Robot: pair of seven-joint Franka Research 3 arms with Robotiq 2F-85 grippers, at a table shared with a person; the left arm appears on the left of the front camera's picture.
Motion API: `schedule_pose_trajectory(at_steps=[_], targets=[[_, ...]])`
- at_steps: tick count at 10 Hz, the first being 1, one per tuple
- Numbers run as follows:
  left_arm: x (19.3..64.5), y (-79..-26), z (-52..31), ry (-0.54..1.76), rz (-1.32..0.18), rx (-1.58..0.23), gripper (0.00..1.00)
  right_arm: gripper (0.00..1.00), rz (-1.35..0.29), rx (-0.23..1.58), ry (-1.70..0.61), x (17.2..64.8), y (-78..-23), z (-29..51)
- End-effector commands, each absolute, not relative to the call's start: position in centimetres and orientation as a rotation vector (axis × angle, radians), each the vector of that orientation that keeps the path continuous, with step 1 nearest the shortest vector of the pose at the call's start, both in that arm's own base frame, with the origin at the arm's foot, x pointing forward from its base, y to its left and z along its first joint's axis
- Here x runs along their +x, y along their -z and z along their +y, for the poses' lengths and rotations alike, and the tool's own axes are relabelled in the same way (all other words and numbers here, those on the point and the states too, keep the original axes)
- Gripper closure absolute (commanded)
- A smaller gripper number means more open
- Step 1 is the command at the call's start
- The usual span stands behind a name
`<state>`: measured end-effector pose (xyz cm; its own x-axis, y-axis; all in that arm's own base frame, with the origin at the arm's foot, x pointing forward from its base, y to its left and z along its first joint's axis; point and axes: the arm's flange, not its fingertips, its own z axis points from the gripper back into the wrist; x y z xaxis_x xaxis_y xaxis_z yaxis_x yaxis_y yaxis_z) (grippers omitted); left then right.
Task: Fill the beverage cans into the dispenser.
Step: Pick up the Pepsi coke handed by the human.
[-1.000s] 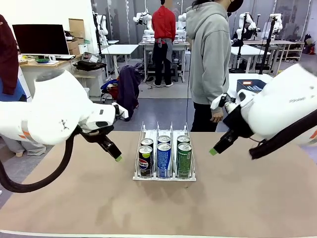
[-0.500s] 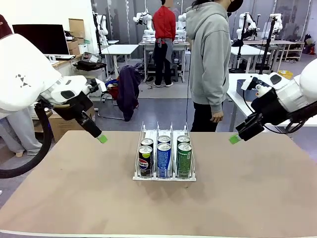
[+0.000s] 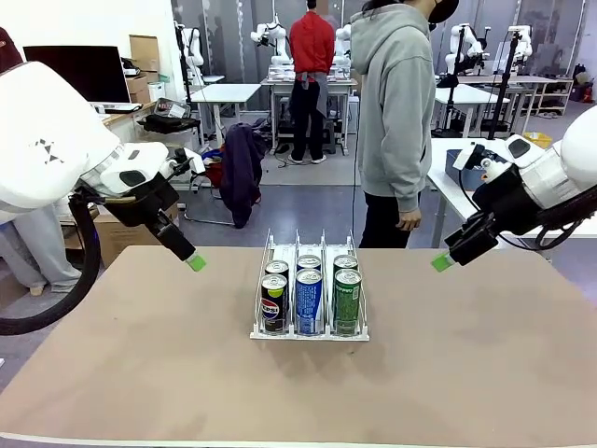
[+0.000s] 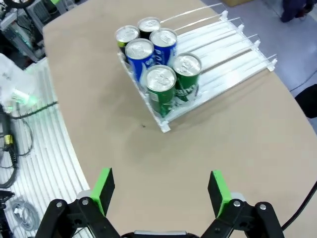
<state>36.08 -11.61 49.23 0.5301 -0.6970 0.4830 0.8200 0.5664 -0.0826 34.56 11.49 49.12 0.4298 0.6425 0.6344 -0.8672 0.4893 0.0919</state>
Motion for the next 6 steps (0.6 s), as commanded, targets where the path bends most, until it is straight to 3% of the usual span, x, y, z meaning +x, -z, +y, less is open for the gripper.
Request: schedule_pose_trajectory(at_steps=[1, 3, 6], targets=[[36.8, -52.8, -10.9, 0.959, -0.295, -0.523, 0.0, 0.0, -0.508, 0.581, -0.915, 36.4, -52.7, 10.0], [37.8, -56.6, -9.9, 0.985, -0.26, -0.631, 0.0, 0.0, -0.467, 0.61, -0.93, 36.7, -56.9, 8.9], [36.2, -62.8, -8.2, 0.991, -0.502, -0.624, 0.0, 0.0, -0.525, 0.627, -0.964, 34.7, -63.1, 6.0]])
